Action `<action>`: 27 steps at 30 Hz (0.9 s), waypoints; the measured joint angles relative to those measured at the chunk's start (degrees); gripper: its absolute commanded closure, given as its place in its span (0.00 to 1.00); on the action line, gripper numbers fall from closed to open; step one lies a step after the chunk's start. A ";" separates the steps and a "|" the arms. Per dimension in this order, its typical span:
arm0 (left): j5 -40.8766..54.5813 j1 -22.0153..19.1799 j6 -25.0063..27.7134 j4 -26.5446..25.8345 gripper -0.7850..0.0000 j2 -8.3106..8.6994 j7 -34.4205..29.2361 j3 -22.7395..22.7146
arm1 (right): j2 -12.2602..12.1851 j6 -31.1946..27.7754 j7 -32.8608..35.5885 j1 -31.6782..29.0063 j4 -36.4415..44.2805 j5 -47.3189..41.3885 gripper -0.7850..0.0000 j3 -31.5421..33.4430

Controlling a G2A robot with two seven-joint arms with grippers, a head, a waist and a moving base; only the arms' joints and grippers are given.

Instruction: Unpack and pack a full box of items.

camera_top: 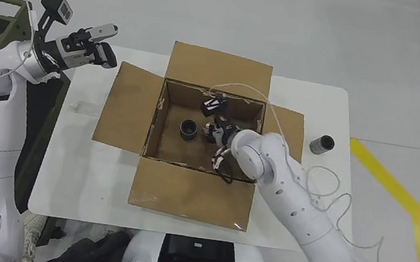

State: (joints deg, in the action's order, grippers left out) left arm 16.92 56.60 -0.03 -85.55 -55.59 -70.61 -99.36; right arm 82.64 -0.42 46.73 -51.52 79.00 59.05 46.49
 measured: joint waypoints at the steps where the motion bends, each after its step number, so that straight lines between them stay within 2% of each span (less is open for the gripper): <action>1: 0.00 0.00 0.00 0.00 0.00 0.00 0.00 0.00 | 0.12 0.06 0.17 0.25 -0.44 -0.17 1.00 -0.16; 2: 0.00 0.00 0.00 0.00 0.00 0.00 0.00 0.00 | 0.24 0.07 0.36 0.48 -0.87 -0.33 0.98 -0.32; 4: 0.00 0.00 0.00 0.00 0.00 0.00 0.00 0.00 | 0.51 0.04 0.83 1.03 -1.87 -0.68 0.84 -0.68; 7: 0.00 0.00 0.00 0.00 0.00 0.00 0.00 0.00 | 0.86 0.04 1.01 1.64 -2.98 -1.04 0.74 -1.11; 13: 0.00 0.00 0.00 0.00 0.00 0.00 0.00 0.00 | 1.32 -0.13 1.50 2.18 -4.13 -0.69 0.70 -1.79; 18: 0.00 0.00 0.00 0.00 0.00 0.00 0.00 0.00 | 1.47 -0.33 1.52 1.87 -3.98 -0.35 0.55 -1.84; 21: 0.00 0.00 0.00 0.00 0.00 0.00 0.00 0.00 | 1.41 -0.27 1.51 1.32 -3.29 0.20 0.51 -1.59; 27: 0.00 0.00 0.00 0.00 0.00 0.00 0.00 0.00 | 0.88 -0.08 1.12 -0.66 -0.36 2.38 0.51 -0.38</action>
State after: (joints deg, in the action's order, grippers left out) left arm 16.92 56.60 -0.03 -85.55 -55.59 -70.61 -99.36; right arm 83.52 -0.50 47.84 -52.18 78.64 61.43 46.10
